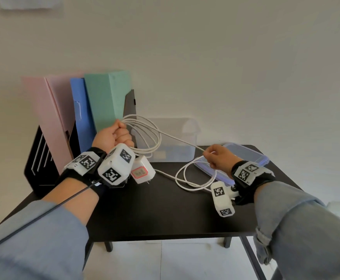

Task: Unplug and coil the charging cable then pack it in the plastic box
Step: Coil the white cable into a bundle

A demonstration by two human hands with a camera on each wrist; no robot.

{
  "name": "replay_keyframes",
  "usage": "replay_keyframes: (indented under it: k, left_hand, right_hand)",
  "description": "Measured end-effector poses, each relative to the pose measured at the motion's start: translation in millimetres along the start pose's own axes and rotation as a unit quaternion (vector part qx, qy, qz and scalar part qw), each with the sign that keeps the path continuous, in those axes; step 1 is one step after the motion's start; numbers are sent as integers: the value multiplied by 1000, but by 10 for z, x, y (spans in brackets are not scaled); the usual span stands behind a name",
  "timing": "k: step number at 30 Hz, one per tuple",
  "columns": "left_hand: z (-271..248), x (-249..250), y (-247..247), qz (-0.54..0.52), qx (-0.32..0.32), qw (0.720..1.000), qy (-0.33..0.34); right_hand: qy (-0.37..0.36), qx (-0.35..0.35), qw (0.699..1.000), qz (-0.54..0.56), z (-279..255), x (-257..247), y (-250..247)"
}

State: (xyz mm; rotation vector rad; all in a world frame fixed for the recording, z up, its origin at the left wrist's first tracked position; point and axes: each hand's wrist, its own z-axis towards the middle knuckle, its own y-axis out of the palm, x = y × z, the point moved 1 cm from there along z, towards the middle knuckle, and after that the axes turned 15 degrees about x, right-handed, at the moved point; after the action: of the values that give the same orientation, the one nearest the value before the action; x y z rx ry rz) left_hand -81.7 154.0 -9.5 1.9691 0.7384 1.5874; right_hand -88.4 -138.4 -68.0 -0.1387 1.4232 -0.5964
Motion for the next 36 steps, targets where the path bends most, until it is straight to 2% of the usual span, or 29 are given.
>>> replay_keyframes:
  k: [4,6,8,11,14,20,23,27,30,34,36]
  left_hand:
    - [14,34,-17,6,22,1000,19]
    - [18,-2,7,27,26,999,33]
    - [15,-52,55,50,23,997,53]
    - [-3,-114,140,86,21,992,90]
    - [-28,-197,211,117,18,986,114]
    - [-101,-348,328,222,10,955,194]
    - [-107,-419,358,264,22,940,215]
    - [-85,-535,375,274,23,939,206]
    - [-67,-624,407,273,3,942,194]
    - [-31,-705,424,332,-25,920,209]
    - [-36,-706,430,335,-24,920,202]
  right_hand:
    - [9,82,996,19,41,100,-43]
    - [-18,149,989,10,24,16,-39]
    - [-66,182,981,-25,-2,-108,-24]
    - [-144,179,961,-154,-101,-319,25]
    - [-230,186,908,-297,-191,-484,92]
    - [-393,106,840,-359,-282,-685,265]
    - [-445,76,824,-342,-309,-784,280]
    - [-477,39,822,-308,-351,-901,259]
    - [-471,16,843,-260,-387,-985,266]
    - [-449,17,862,-234,-380,-1031,258]
    - [-441,14,869,-223,-370,-1015,262]
